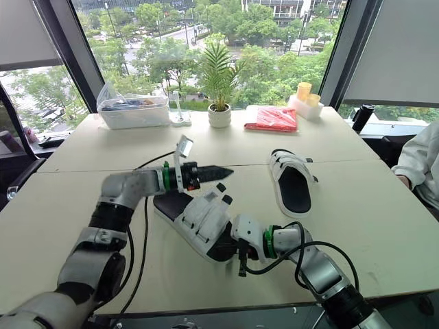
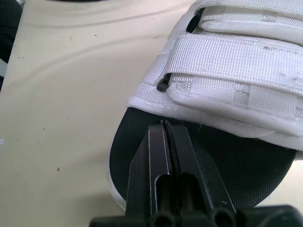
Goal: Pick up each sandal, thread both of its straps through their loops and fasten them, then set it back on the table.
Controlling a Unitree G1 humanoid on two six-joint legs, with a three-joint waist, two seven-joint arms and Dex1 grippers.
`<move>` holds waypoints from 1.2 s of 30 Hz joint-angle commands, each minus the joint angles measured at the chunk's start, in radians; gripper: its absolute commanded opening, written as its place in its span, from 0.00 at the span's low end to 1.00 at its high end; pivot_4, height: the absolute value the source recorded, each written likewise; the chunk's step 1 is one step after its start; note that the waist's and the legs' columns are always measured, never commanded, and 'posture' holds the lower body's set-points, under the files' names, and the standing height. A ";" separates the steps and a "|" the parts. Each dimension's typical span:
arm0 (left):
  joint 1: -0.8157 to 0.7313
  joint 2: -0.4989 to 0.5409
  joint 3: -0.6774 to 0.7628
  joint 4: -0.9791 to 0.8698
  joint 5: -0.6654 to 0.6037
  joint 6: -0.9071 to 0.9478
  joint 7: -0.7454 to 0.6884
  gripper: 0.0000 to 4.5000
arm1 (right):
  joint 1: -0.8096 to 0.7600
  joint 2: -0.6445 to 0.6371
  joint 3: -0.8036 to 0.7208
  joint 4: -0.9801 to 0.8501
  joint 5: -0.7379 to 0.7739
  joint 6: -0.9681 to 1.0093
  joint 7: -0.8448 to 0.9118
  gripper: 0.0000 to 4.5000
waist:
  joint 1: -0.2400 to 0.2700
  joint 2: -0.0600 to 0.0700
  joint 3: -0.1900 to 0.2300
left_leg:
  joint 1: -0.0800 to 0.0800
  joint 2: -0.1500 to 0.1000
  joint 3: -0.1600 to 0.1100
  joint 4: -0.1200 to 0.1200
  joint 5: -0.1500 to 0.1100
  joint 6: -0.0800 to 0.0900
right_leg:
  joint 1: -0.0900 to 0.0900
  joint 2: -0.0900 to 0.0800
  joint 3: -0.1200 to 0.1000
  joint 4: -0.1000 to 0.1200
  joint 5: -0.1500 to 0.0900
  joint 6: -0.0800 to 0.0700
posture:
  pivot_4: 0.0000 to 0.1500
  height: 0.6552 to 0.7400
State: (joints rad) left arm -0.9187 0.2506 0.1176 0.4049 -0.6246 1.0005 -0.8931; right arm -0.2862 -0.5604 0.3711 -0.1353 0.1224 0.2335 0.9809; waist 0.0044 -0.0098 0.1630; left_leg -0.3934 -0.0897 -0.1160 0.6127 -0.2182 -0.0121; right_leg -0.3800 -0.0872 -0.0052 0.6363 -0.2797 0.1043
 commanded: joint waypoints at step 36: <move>-0.138 0.307 -0.301 0.520 0.370 -0.443 -0.721 0.86 | 0.100 -0.210 -0.213 -0.404 0.086 0.265 -0.017 0.00 | -0.023 -0.008 0.007 | -0.019 -0.002 0.003 0.004 0.000 0.001 | -0.023 0.001 0.000 0.012 0.000 0.002 | 1.00 1.00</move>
State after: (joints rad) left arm -1.0288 0.5401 -0.1585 0.9409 -0.2098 0.4732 -1.5923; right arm -0.1838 -0.7545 0.2029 -0.4656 0.1866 0.4968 0.9689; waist -0.0188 -0.0177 0.1702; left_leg -0.4125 -0.0914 -0.1133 0.6163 -0.2180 -0.0108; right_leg -0.4031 -0.0861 -0.0055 0.6487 -0.2796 0.1067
